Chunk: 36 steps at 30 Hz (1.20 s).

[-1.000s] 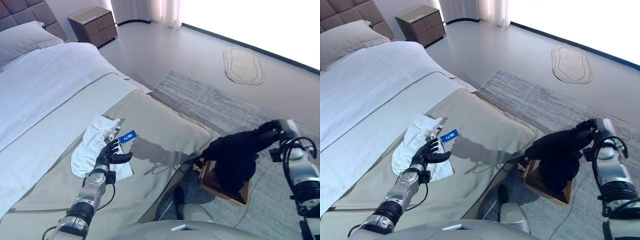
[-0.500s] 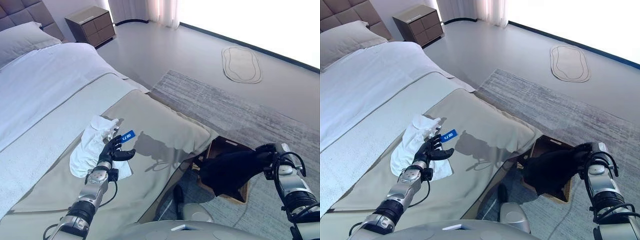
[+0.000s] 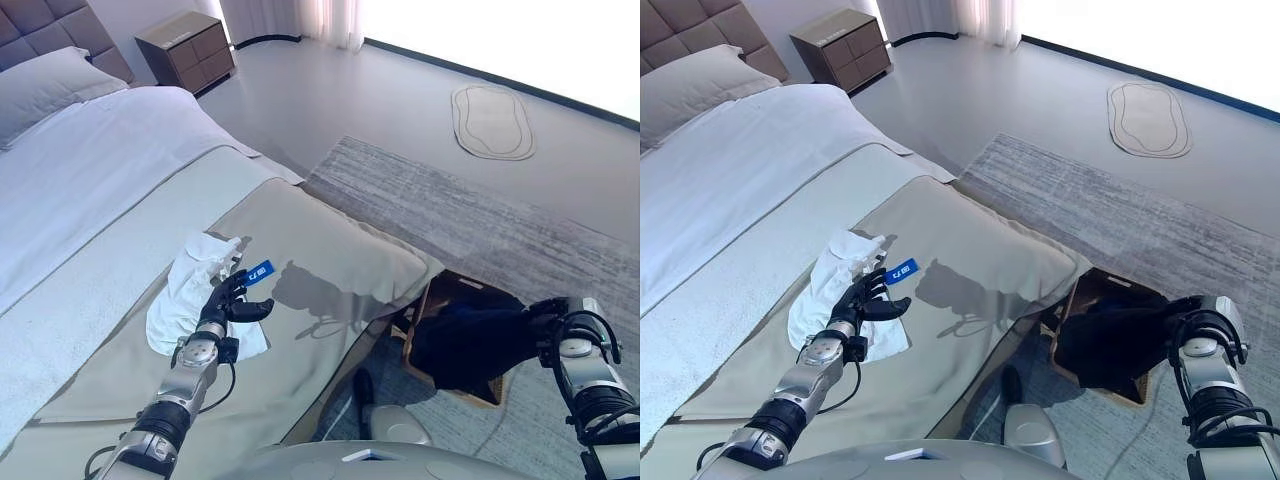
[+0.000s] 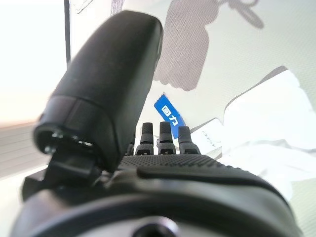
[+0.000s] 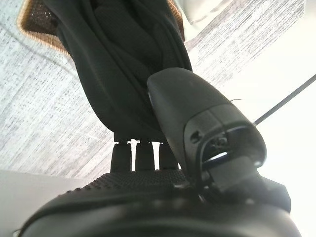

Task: Pick up the clothes from the bed and place them into the basket

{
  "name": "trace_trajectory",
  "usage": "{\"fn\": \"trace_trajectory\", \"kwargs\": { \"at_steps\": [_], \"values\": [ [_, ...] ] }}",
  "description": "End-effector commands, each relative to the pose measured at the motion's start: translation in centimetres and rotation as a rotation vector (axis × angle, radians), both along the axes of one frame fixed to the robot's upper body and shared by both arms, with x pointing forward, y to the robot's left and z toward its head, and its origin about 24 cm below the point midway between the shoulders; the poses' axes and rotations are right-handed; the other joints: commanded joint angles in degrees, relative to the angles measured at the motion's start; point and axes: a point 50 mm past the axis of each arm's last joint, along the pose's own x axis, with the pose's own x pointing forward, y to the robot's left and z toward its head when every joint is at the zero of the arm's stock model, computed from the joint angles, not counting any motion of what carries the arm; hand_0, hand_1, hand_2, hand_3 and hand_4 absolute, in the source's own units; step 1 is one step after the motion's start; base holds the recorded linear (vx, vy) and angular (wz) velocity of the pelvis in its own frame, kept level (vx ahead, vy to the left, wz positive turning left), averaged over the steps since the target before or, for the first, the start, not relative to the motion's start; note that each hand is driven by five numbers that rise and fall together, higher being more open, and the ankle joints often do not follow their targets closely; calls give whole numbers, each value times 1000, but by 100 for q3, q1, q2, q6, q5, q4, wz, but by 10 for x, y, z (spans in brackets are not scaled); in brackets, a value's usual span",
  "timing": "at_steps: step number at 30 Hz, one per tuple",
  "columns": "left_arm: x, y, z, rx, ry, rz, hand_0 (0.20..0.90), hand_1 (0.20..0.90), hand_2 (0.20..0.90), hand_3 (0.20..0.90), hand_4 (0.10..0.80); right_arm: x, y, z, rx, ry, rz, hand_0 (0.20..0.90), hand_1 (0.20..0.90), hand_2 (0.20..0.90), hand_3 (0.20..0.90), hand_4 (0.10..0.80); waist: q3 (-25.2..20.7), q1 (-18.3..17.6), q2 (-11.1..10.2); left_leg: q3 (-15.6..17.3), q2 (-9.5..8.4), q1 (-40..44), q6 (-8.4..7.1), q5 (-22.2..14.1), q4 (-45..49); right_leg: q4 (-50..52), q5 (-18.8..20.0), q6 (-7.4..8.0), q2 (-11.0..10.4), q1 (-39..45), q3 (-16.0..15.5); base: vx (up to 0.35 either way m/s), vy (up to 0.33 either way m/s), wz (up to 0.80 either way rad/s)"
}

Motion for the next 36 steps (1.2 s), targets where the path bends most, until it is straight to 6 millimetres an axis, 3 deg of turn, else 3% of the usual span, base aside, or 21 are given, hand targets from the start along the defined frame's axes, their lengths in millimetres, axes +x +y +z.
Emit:
{"fn": "trace_trajectory", "kwargs": {
  "at_steps": [1,2,3,11,22,36],
  "values": [
    [19,3,27,20,-159,-27,900,900,900,900,800,33,-11,55,-162,-208,96,300,300,300,200,100,-242,-41,-88,-378,239,-397,-148,-145,310,287,-672,303,-300,522,-177,0,0,0],
    [19,3,27,19,-160,-26,900,900,900,900,800,35,-7,55,-159,-219,119,460,460,460,387,287,-241,-36,-84,-382,239,-401,-151,-145,317,292,-675,299,-304,521,-180,0,0,0],
    [19,3,27,18,-161,-26,900,900,900,900,800,37,-4,56,-157,-233,134,900,900,900,900,800,-241,-34,-82,-383,241,-405,-154,-146,324,294,-679,297,-308,522,-183,0,0,0],
    [17,1,24,16,-155,-8,900,900,900,900,800,43,13,51,-199,-225,201,900,900,900,900,800,-238,-18,-76,-412,230,-414,-155,-134,309,281,-689,297,-317,535,-208,0,0,0],
    [12,6,22,19,-149,2,900,900,900,900,800,39,13,46,-199,-193,181,900,900,900,900,800,-227,62,-114,-459,226,-397,-143,-121,280,264,-697,303,-331,585,-256,-1,-1,3],
    [11,9,23,7,-161,42,900,900,900,900,800,48,19,58,-217,-236,236,900,900,900,900,800,-214,136,-123,-542,230,-369,-153,-100,268,271,-708,301,-376,659,-318,-1,0,1]
  ]
}}
